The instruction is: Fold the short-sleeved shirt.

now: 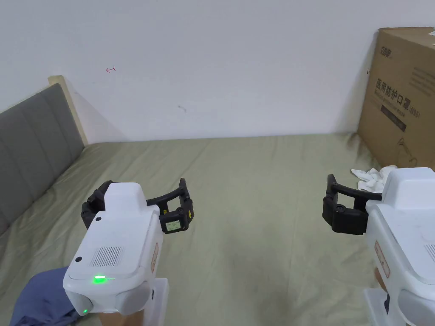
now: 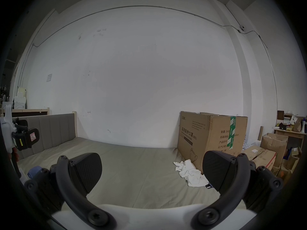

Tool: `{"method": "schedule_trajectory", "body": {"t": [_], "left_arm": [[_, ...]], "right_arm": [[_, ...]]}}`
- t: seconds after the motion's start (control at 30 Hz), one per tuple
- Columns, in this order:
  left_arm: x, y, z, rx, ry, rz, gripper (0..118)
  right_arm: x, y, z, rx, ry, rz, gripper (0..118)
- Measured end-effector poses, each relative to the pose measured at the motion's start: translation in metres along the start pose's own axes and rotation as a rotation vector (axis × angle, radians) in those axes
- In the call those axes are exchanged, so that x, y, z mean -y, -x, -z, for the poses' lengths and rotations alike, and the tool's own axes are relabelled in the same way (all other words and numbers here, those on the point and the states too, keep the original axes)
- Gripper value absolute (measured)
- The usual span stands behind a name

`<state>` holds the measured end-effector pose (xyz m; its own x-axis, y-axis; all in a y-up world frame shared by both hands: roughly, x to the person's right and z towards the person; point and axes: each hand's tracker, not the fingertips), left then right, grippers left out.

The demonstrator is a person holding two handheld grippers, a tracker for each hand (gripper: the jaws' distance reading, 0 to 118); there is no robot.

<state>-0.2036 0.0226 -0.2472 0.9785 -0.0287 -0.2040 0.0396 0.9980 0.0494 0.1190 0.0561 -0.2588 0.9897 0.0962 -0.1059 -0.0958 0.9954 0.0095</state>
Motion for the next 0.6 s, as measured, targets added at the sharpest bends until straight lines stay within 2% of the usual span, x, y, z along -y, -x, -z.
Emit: {"method": "schedule_trajectory", "body": {"t": [0.47, 0.53, 0.6], "left_arm": [[0.0001, 0.0011, -0.0014, 0.003, 0.004, -0.006, 118], [-0.0005, 0.0014, -0.0020, 0.005, 0.004, -0.014, 118], [-0.0010, 0.0025, -0.0021, 0.007, 0.005, -0.022, 118]], "right_arm": [[0.0022, 0.0001, 0.0032, -0.002, 0.034, -0.004, 118], [0.0009, 0.0009, 0.0062, 0.017, 0.070, 0.011, 118], [0.0003, 0.0012, 0.0087, 0.048, 0.123, 0.058, 118]]}}
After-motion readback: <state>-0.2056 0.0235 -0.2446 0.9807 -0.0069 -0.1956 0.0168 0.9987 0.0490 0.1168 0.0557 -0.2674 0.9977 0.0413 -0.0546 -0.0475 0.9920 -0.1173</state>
